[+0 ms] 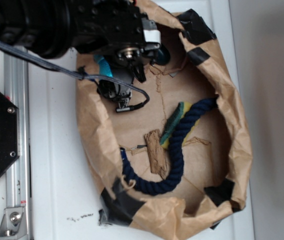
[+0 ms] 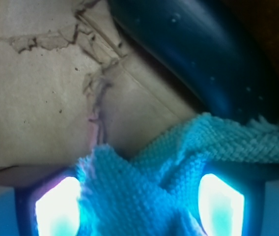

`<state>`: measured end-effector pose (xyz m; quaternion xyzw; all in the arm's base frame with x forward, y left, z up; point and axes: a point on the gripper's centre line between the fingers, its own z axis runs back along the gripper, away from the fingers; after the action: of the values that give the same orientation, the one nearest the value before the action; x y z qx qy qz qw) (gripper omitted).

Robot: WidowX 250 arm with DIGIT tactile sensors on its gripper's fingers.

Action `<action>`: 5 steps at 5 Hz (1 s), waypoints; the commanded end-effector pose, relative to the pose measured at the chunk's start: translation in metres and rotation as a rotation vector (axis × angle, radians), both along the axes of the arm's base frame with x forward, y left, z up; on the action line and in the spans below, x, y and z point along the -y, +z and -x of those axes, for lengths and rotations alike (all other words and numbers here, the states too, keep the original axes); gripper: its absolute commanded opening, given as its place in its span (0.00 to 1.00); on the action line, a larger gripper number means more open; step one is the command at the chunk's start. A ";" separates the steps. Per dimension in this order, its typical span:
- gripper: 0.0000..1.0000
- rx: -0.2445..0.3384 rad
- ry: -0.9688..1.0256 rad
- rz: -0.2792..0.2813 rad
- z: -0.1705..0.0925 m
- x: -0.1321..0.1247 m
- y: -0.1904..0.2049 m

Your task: Grab the blue cloth.

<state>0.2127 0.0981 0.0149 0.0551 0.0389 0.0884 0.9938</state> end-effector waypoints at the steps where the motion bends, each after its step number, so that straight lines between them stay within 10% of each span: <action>1: 0.00 -0.016 0.013 -0.002 0.003 -0.006 -0.010; 5: 0.00 0.019 0.003 -0.014 0.002 -0.007 0.008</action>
<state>0.2121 0.0976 0.0150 0.0505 0.0427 0.0826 0.9944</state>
